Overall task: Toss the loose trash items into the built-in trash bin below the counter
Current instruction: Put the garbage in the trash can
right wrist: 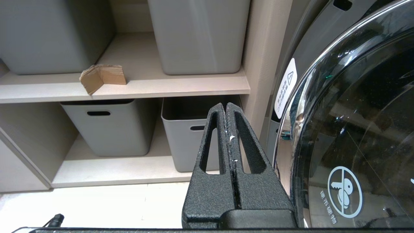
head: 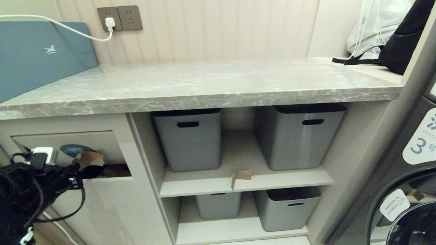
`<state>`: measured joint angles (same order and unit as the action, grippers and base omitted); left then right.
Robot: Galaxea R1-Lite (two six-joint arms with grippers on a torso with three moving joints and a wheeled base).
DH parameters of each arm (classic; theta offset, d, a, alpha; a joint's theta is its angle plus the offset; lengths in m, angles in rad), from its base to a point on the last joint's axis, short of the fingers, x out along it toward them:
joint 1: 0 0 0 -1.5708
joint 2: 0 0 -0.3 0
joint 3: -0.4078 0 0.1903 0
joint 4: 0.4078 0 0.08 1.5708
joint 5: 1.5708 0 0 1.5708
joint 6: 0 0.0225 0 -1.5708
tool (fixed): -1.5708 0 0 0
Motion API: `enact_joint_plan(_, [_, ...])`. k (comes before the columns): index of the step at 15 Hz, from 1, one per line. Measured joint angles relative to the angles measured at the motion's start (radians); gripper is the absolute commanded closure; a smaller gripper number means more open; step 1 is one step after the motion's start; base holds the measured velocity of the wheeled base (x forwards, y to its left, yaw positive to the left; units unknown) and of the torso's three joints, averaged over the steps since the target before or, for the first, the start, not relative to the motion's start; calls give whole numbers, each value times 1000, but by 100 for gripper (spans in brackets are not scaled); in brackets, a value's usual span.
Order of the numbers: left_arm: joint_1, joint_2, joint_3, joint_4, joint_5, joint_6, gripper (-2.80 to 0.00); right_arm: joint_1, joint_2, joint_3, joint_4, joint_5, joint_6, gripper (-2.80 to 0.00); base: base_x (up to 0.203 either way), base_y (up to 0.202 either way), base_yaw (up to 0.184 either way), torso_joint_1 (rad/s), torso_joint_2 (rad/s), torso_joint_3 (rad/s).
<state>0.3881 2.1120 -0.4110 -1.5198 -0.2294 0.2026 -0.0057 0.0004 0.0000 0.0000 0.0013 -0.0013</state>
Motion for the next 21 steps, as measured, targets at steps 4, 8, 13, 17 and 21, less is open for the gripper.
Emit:
enact_joint_plan(4, [-3, 79, -93, -2, -11, 12, 0, 0, 0, 0, 0, 0, 0, 0, 0, 0, 0, 0, 0, 0])
enact_joint_plan(8, [-18, 154, -207, -2, -10, 15, 0, 0, 0, 0, 0, 0, 0, 0, 0, 0, 0, 0, 0, 0])
enact_joint_plan(13, [-46, 212, -284, -2, -7, 12, 0, 0, 0, 0, 0, 0, 0, 0, 0, 0, 0, 0, 0, 0])
enact_joint_plan(17, [-55, 229, -303, -2, -7, 14, -280, 0, 0, 0, 0, 0, 0, 0, 0, 0, 0, 0, 0, 0])
enact_joint_plan(21, [-54, 231, -310, -3, -7, 19, -280, 0, 0, 0, 0, 0, 0, 0, 0, 0, 0, 0, 0, 0])
